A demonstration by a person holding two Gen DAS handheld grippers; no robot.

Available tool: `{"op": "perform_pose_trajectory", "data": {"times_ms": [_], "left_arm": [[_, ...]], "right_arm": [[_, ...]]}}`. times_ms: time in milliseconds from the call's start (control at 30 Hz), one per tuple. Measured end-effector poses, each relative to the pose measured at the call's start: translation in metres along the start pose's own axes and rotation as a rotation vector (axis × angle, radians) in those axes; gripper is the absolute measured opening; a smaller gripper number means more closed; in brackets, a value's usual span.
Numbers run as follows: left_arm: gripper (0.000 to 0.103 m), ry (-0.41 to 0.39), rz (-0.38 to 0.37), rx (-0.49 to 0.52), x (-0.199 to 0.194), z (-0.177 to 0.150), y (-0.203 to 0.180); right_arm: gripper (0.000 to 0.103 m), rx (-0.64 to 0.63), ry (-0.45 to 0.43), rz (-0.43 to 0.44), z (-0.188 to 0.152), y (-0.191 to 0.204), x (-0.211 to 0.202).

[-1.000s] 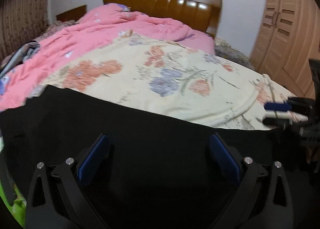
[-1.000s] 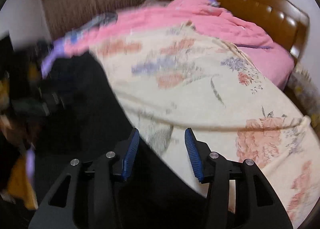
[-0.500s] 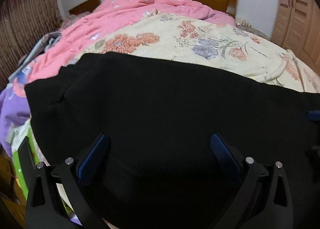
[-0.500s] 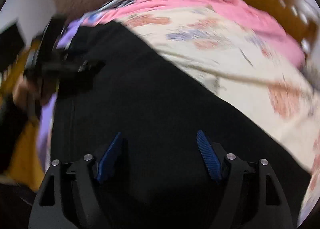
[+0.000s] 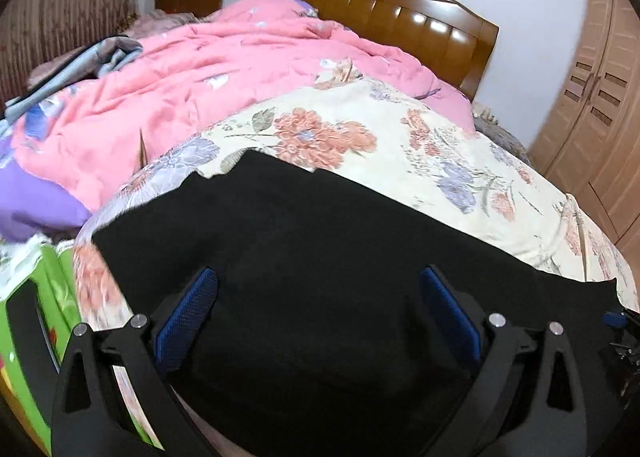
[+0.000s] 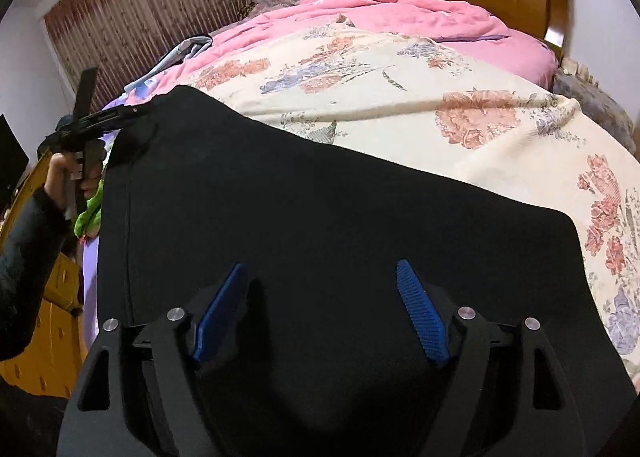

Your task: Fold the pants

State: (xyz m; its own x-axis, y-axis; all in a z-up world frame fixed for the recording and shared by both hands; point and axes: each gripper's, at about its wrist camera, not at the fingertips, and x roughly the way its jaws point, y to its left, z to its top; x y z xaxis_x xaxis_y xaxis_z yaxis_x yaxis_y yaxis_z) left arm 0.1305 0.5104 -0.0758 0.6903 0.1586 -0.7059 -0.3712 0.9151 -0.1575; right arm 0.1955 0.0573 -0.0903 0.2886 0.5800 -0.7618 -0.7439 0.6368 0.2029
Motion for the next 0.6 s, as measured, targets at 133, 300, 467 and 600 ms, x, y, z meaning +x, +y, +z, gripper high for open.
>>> {"op": "perform_pose_trajectory", "data": {"times_ms": [133, 300, 467, 600], "left_arm": [[0.099, 0.018, 0.078, -0.046, -0.012, 0.009, -0.014], [0.101, -0.095, -0.152, 0.111, -0.070, -0.020, -0.143], [0.101, -0.063, -0.265, 0.373, -0.054, -0.078, -0.290], [0.101, 0.040, -0.350, 0.431, -0.020, -0.099, -0.360]], "right_arm": [[0.076, 0.040, -0.017, -0.016, -0.001, 0.002, -0.009], [0.080, 0.065, -0.082, -0.127, -0.015, 0.008, -0.040], [0.086, 0.119, -0.079, -0.245, -0.031, -0.008, -0.062], [0.087, 0.190, -0.058, -0.398, -0.058, -0.040, -0.095]]}}
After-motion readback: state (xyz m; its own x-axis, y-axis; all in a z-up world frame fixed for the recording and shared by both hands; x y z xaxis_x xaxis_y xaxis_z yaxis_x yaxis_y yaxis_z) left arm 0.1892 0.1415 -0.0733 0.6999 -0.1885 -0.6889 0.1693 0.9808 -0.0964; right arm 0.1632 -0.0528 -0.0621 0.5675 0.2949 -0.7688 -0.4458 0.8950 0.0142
